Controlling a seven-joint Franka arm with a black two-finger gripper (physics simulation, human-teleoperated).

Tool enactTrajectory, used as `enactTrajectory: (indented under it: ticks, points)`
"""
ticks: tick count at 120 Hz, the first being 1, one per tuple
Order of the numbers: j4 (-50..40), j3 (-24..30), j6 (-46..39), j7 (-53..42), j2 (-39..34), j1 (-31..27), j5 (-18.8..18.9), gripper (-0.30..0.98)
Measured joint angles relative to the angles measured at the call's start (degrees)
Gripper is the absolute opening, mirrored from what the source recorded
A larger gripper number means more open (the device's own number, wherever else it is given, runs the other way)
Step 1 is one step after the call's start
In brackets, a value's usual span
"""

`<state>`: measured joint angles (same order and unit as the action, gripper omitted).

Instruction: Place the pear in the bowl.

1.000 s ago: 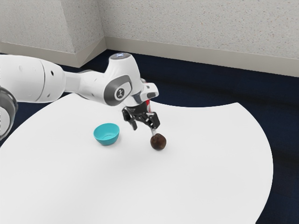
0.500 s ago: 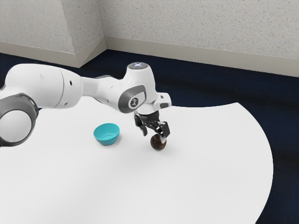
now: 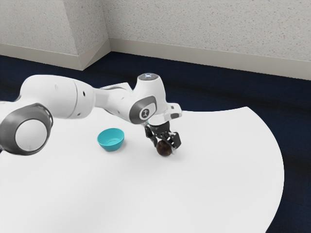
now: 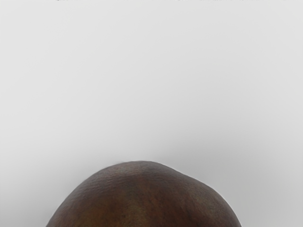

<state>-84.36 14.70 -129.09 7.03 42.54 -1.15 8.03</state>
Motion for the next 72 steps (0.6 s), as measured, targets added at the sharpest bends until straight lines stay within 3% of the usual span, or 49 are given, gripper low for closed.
enactTrajectory:
  ticks: [72]
  points:
    - [0.4, -0.37, -0.02, 0.35, -1.32, 0.0, 0.02, 0.41]
